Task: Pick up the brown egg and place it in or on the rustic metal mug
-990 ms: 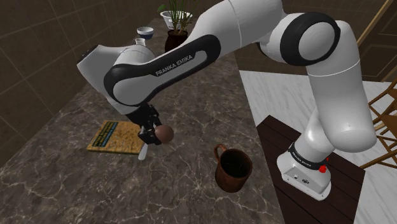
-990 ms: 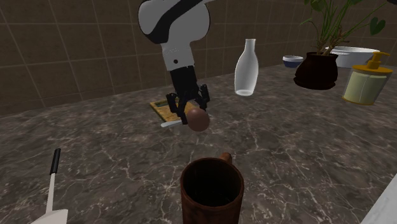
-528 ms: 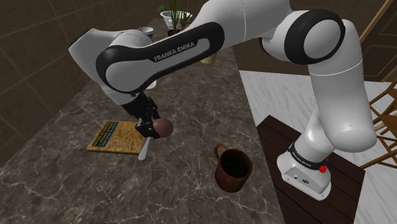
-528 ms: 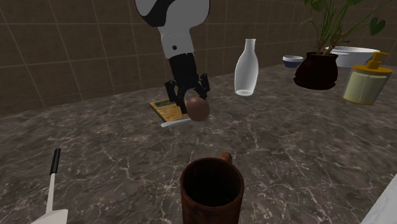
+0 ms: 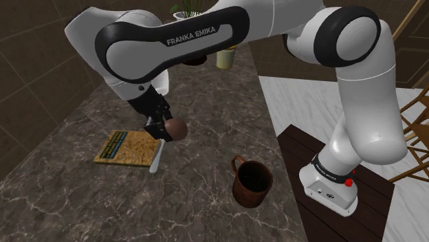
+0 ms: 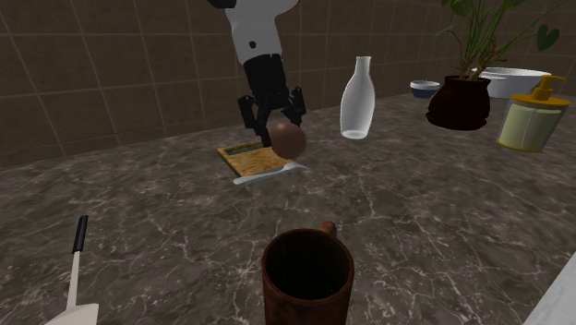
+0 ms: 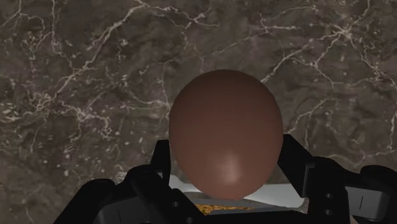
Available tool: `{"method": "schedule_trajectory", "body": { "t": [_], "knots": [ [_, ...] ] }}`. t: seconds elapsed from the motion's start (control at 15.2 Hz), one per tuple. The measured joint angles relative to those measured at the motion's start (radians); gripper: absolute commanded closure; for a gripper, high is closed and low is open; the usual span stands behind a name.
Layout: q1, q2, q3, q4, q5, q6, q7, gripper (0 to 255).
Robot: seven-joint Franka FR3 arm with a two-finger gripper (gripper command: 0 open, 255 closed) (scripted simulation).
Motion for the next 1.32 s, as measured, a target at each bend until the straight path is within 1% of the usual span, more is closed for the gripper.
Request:
{"method": "schedule_trajectory", "body": {
  "t": [0.2,0.4,0.99,1.06,1.19,1.32],
  "knots": [
    [0.01,0.009,-0.001,0.058,-0.002,-0.048,-0.004,255],
    [0.012,0.0,0.001,0.085,0.001,-0.082,-0.008,255],
    [0.043,0.026,-0.002,0.247,-0.009,-0.214,-0.019,255],
    [0.033,-0.004,0.004,0.204,0.002,-0.204,-0.012,255],
    [0.0,-0.098,0.021,0.055,0.036,-0.146,0.001,255],
    [-0.023,-0.185,0.037,-0.071,0.072,-0.104,0.013,255]
  ]
}}
